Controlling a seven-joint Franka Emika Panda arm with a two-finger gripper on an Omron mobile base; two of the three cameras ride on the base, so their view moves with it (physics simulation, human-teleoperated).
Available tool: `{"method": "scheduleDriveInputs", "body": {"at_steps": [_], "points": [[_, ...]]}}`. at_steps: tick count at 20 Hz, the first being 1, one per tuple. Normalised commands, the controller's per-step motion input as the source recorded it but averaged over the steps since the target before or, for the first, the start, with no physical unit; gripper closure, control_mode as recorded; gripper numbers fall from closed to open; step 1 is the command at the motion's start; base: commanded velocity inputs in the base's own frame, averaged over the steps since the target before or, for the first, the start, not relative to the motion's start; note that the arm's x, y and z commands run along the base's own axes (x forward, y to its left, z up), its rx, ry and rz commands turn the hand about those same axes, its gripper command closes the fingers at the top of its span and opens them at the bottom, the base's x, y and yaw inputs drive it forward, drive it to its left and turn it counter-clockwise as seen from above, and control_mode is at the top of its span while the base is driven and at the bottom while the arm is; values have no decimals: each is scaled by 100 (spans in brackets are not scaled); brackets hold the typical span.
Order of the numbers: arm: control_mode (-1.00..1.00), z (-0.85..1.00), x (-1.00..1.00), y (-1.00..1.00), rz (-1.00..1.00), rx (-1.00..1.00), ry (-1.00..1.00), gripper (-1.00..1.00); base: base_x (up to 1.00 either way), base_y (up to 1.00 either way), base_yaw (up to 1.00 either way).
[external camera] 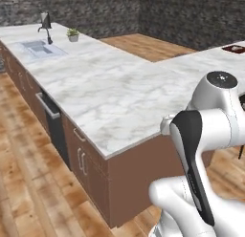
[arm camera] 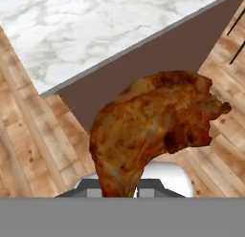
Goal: Gather the mushroom and lime from the fridge and place them on a tray on the dining counter. Then gather the chicken drumsticks from the fridge and place them on the other tray.
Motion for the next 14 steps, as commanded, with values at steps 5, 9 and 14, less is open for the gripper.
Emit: {"method": "scheduleDriveInputs", "body": {"at_steps": [5,9,14], "points": [[100,0,0,0,0,0,0,100,2,-100,-7],[100,0,0,0,0,0,0,100,6,-100,-5],[100,0,0,0,0,0,0,100,14,-100,-4]]}}
